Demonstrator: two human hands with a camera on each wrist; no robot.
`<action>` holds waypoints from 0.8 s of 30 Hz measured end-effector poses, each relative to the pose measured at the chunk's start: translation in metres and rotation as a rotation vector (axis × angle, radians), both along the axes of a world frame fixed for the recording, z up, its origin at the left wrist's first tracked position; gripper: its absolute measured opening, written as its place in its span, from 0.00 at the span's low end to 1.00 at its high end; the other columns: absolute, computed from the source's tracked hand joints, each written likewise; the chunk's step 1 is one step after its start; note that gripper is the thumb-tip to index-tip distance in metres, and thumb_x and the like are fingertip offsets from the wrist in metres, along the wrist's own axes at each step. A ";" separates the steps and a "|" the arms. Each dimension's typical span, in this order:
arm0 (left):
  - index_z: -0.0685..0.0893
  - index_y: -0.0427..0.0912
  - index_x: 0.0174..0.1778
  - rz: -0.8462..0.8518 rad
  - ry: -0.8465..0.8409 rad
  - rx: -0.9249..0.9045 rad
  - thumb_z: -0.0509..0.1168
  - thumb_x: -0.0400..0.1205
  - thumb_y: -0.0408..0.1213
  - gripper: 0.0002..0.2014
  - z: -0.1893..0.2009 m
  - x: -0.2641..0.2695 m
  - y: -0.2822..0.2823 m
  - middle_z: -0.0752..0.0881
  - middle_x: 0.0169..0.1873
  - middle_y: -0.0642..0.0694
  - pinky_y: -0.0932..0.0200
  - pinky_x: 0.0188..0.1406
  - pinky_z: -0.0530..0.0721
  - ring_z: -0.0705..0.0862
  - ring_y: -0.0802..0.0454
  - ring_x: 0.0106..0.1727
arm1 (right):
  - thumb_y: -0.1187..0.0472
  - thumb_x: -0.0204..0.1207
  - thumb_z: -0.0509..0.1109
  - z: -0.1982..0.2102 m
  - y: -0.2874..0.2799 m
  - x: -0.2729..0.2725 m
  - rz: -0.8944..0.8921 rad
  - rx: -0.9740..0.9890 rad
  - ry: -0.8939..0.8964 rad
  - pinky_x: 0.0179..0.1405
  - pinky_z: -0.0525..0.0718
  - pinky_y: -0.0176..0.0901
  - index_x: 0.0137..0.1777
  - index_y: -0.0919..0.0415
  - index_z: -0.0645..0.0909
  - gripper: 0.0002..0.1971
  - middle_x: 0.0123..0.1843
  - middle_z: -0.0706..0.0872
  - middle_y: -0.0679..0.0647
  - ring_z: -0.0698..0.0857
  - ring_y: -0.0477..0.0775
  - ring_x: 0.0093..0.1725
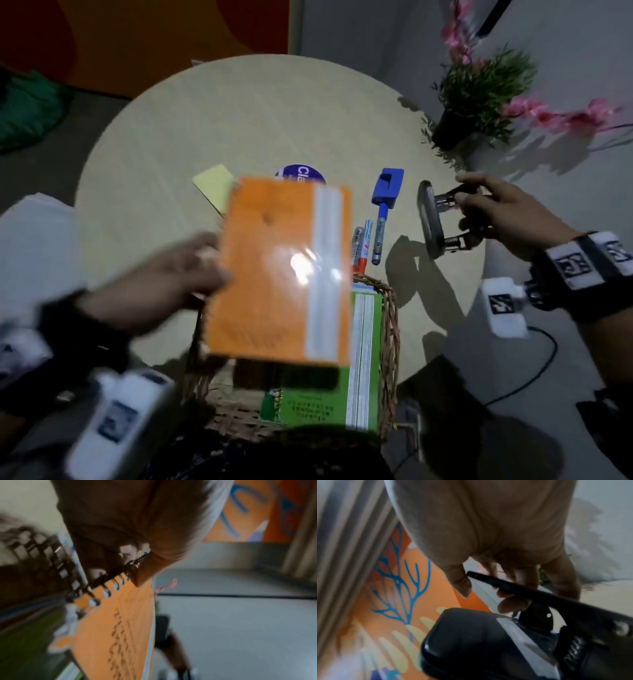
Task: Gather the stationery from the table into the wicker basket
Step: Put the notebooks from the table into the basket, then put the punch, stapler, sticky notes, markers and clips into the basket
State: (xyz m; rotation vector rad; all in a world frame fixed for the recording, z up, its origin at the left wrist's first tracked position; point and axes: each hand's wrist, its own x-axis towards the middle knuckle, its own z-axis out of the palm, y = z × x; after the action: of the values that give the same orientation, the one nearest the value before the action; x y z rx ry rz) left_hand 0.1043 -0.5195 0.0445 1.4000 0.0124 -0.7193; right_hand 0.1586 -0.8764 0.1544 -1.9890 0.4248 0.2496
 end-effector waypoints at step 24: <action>0.76 0.89 0.36 -0.852 -0.335 1.136 0.53 0.67 0.61 0.12 0.037 -0.030 0.134 0.89 0.42 0.80 0.72 0.53 0.87 0.86 0.80 0.47 | 0.61 0.79 0.67 -0.064 0.229 -0.060 0.318 0.470 0.344 0.31 0.79 0.27 0.68 0.60 0.66 0.20 0.34 0.74 0.45 0.86 0.34 0.33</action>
State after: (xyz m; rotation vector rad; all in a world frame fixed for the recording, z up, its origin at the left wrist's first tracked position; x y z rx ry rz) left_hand 0.0746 -0.3859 0.0819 2.6642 -0.5434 -1.2516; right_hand 0.0986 -0.6477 0.0904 -1.5402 0.2323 0.8235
